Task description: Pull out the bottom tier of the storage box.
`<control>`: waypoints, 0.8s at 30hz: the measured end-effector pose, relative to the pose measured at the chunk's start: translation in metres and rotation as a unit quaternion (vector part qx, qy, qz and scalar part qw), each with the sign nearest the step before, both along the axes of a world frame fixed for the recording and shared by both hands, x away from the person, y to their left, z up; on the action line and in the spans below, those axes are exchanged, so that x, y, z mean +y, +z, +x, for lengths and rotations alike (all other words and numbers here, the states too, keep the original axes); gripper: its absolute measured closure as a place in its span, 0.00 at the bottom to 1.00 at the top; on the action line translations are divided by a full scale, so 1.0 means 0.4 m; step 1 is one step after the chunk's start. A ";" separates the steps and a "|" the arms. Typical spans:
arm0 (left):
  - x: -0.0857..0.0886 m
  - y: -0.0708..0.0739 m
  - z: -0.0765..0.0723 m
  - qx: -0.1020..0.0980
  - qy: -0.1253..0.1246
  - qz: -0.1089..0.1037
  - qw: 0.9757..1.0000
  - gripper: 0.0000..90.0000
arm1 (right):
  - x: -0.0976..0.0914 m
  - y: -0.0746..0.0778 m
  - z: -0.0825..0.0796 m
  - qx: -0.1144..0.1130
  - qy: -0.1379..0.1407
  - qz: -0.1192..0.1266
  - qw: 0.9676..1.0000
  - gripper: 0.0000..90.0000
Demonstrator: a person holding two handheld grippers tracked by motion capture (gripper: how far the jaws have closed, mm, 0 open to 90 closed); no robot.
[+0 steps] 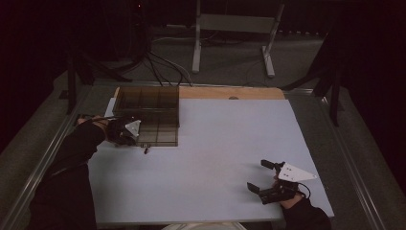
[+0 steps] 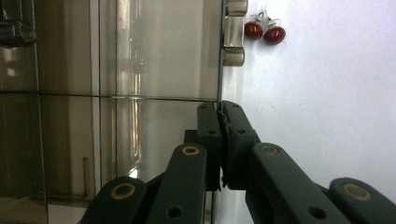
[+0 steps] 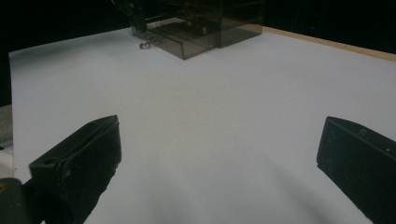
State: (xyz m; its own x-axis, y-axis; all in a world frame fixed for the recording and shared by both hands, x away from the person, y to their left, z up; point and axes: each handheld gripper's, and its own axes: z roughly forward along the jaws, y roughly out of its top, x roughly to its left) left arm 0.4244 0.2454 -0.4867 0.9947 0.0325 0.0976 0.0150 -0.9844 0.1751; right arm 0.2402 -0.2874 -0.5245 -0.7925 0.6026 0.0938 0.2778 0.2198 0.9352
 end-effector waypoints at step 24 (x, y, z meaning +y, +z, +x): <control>-0.005 -0.002 0.009 -0.002 0.023 -0.007 1.000 0.98 | -0.001 0.000 0.001 0.001 0.000 -0.001 1.000 0.00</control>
State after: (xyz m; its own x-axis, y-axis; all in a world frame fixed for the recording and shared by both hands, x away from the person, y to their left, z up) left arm 0.4280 0.2436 -0.4875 0.9917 0.0802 0.1006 0.0600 -0.9800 0.1895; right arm 0.2405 -0.2876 -0.5246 -0.7925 0.6024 0.0947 0.2797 0.2210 0.9343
